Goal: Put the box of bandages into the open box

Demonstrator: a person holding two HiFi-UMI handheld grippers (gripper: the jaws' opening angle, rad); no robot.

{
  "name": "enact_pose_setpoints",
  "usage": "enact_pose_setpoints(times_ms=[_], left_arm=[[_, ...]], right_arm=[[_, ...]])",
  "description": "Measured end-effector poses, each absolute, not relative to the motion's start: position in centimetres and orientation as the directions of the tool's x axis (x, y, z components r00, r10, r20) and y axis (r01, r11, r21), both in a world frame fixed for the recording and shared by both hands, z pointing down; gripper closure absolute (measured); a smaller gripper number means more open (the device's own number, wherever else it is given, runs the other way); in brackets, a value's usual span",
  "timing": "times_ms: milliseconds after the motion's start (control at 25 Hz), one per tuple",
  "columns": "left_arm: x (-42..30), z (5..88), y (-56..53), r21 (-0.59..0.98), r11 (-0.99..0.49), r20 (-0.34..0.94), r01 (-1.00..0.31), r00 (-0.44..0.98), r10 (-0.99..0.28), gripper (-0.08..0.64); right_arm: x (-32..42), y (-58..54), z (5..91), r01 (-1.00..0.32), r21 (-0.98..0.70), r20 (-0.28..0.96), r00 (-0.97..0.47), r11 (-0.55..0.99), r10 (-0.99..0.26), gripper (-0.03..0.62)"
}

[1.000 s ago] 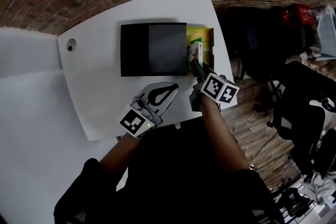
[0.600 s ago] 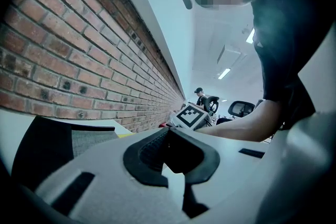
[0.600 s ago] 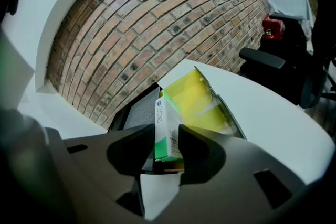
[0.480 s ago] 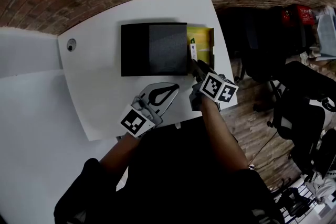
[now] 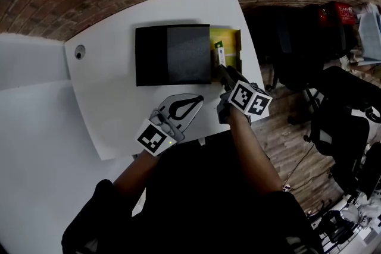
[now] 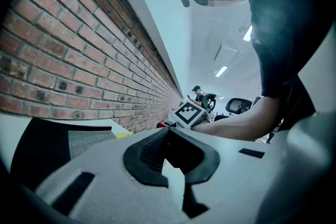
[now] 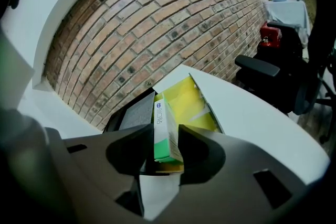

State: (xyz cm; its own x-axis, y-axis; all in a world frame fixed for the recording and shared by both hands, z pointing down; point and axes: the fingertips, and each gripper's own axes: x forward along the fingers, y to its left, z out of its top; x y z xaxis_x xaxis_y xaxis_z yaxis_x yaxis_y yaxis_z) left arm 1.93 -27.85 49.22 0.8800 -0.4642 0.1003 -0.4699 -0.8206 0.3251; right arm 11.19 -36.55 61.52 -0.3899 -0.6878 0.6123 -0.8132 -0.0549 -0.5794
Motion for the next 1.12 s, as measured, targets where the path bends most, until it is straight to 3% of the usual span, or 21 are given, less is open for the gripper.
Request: enact_pose_setpoints(times_ms=[1120], left_arm=[[3.5, 49.4, -27.2, 0.308, -0.842, 0.114, -0.443, 0.896, -0.429, 0.545]], right_arm=[[13.9, -35.9, 60.7, -0.896, -0.443, 0.618, -0.276, -0.035, -0.736, 0.467]])
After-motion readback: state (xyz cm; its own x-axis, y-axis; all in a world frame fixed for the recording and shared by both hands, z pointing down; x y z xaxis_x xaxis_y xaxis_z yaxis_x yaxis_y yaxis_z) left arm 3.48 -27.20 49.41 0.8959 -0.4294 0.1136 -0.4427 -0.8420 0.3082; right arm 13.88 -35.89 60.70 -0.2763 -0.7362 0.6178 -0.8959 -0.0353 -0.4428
